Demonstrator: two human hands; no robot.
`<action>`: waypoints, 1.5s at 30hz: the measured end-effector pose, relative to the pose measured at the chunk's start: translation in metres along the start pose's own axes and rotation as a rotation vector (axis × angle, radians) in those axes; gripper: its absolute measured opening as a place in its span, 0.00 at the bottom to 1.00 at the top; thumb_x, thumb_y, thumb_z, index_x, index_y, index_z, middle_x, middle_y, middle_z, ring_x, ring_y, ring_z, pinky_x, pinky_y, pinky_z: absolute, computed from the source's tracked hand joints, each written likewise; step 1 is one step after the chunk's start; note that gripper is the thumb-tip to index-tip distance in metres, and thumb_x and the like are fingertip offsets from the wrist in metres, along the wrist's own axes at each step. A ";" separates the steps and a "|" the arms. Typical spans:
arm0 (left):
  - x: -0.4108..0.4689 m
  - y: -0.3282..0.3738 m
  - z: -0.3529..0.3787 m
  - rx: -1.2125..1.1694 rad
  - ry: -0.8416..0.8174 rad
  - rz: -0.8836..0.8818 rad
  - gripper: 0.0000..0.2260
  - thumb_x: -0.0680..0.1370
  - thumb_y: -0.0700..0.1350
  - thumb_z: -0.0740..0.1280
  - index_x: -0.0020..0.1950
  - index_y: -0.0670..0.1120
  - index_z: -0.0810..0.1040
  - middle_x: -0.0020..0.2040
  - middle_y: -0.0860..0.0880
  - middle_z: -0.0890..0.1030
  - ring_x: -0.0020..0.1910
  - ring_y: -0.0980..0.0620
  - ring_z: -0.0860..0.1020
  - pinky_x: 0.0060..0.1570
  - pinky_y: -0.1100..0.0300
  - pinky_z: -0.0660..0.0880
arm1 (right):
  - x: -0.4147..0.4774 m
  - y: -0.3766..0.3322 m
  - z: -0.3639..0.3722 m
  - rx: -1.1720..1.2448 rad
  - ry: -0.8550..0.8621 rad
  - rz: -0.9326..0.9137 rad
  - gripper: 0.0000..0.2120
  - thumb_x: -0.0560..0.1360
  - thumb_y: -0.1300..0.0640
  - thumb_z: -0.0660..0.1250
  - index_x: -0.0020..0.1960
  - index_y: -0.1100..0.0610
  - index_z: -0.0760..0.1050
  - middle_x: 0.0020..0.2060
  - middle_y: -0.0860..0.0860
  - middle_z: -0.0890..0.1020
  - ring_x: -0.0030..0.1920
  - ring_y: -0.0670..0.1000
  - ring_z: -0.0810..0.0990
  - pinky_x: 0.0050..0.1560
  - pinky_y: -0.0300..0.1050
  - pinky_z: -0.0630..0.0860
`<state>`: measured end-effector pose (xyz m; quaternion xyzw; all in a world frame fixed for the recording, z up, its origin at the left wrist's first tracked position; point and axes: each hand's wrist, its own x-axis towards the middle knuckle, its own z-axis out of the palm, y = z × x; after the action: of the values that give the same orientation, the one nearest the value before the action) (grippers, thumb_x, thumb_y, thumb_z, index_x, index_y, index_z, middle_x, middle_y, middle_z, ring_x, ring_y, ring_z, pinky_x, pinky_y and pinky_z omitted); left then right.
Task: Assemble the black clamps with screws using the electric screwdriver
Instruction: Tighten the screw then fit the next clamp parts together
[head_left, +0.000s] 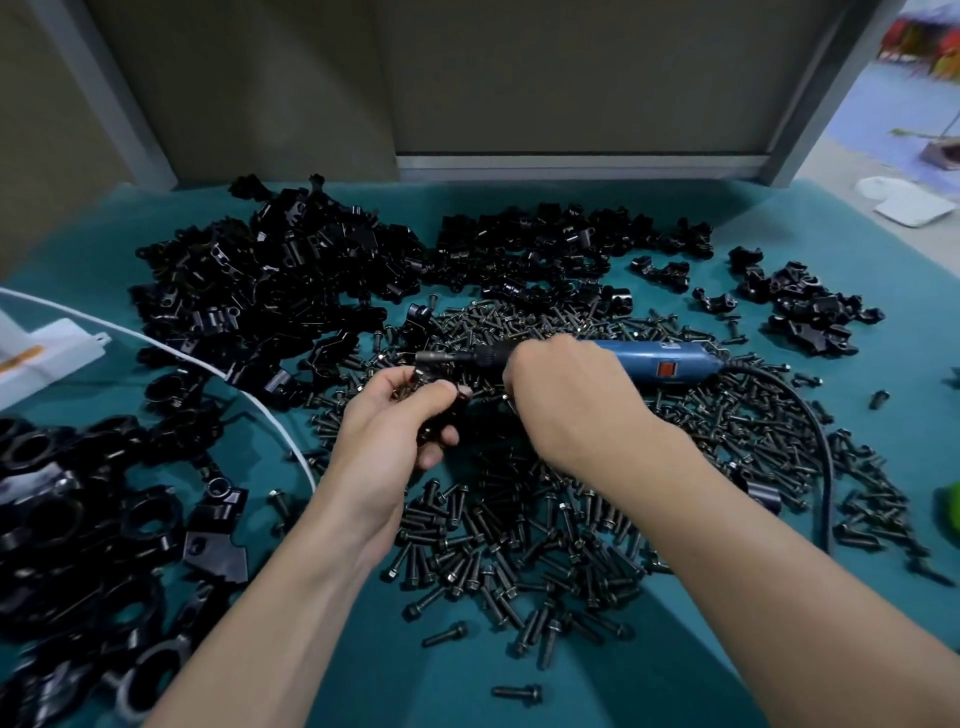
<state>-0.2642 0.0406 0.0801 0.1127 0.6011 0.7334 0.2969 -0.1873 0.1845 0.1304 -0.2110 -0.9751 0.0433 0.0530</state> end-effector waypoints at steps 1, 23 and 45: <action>0.000 0.001 -0.001 0.021 -0.025 0.005 0.09 0.79 0.37 0.72 0.58 0.45 0.81 0.48 0.49 0.87 0.37 0.56 0.78 0.31 0.64 0.72 | -0.002 0.008 0.000 0.153 0.045 0.055 0.10 0.75 0.66 0.68 0.46 0.52 0.81 0.34 0.50 0.79 0.30 0.51 0.75 0.33 0.45 0.74; -0.005 -0.001 0.003 0.198 -0.275 0.074 0.14 0.81 0.35 0.69 0.57 0.53 0.85 0.49 0.51 0.86 0.43 0.58 0.80 0.44 0.60 0.75 | -0.029 0.019 0.026 1.174 0.132 0.106 0.08 0.75 0.64 0.77 0.40 0.53 0.84 0.30 0.52 0.85 0.30 0.50 0.83 0.35 0.39 0.78; -0.008 0.012 -0.006 -0.172 -0.450 -0.145 0.19 0.70 0.49 0.74 0.59 0.45 0.87 0.47 0.42 0.85 0.38 0.54 0.77 0.37 0.62 0.76 | -0.041 0.016 0.011 1.264 0.313 -0.029 0.09 0.73 0.67 0.77 0.44 0.53 0.86 0.35 0.53 0.86 0.35 0.57 0.86 0.37 0.54 0.83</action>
<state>-0.2646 0.0301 0.0911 0.2039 0.4616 0.7151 0.4836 -0.1445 0.1816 0.1146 -0.1300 -0.7453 0.5765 0.3087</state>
